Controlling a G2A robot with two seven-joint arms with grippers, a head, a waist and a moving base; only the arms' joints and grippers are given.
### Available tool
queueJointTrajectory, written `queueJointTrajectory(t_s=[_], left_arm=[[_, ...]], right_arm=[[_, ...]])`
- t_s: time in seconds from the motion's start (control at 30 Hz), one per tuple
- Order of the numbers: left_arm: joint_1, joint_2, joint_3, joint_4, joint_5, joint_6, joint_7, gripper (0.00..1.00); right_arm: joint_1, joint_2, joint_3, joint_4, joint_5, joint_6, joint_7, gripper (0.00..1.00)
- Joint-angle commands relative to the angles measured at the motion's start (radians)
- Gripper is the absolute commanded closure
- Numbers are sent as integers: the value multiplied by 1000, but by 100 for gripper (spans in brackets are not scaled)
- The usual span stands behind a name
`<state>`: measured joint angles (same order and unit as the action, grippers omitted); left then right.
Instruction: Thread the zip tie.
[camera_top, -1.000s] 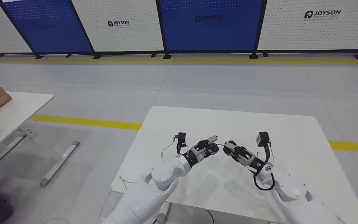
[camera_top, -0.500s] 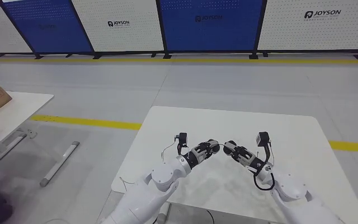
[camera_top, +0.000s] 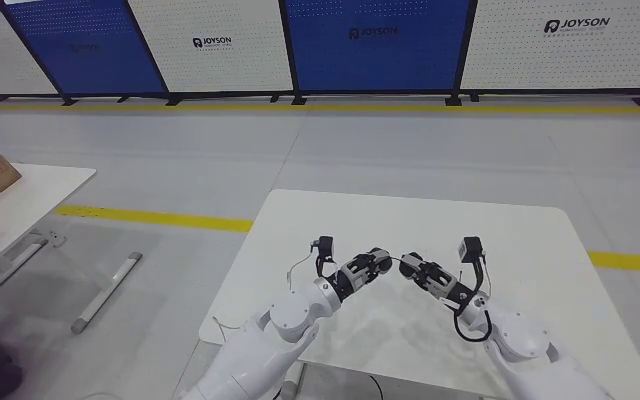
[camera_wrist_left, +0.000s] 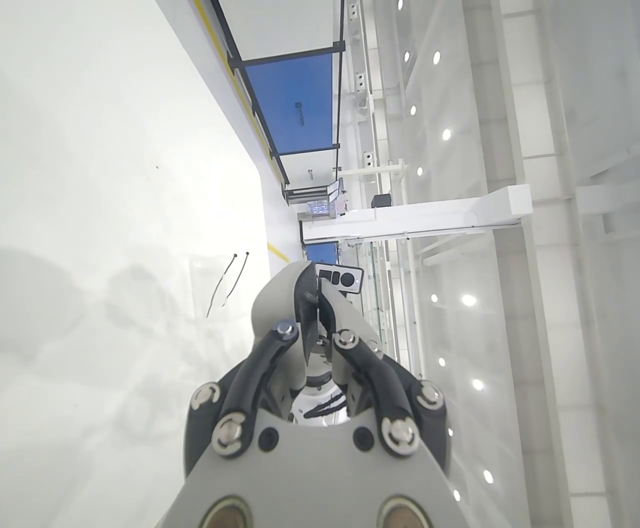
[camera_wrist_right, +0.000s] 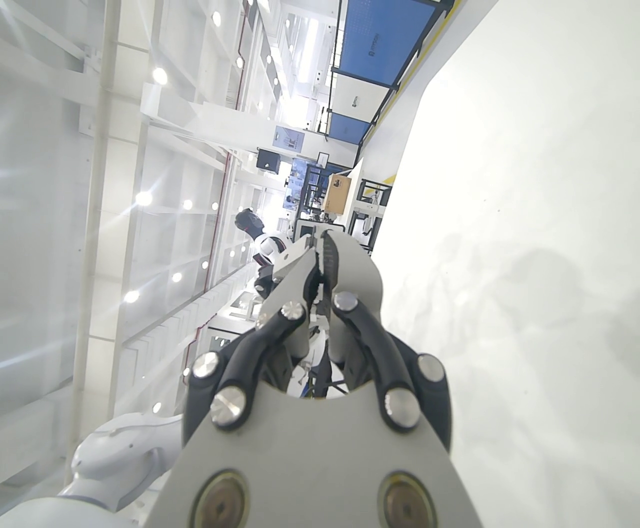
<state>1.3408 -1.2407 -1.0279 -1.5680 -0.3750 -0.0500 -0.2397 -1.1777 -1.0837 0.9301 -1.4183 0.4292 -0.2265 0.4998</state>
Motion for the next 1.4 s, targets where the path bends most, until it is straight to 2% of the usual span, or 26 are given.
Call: queueJointTrajectory(t_s=[0.0,0.23,0.4,0.5,0.9,1.03,1.17,1.27,1.37], left_arm=[[1,0,-1,-1,4,1,3,100],[7,0,-14,-7,-3,8,20,100],[47,9,-62,-39,-17,-12,36,100],[65,11,-76,-56,-27,-22,41,100],[65,11,-76,-56,-27,-22,41,100],[64,9,-61,-48,20,-23,63,100],[65,9,-66,-50,-46,-10,12,100],[83,14,-97,-92,-60,-29,1,100],[125,22,-131,-175,-13,-64,19,100]], right_arm=[[-5,0,9,-3,0,-3,2,0],[-30,0,50,-13,14,-13,11,0],[-58,4,94,-18,58,-27,49,0],[-65,5,105,-18,79,-26,70,0],[-65,5,105,-18,79,-26,70,0],[-65,5,105,-18,79,-26,70,0],[-65,5,105,-18,79,-26,70,0],[-65,5,105,-18,79,-26,70,0],[-65,5,105,-18,79,-26,70,0]])
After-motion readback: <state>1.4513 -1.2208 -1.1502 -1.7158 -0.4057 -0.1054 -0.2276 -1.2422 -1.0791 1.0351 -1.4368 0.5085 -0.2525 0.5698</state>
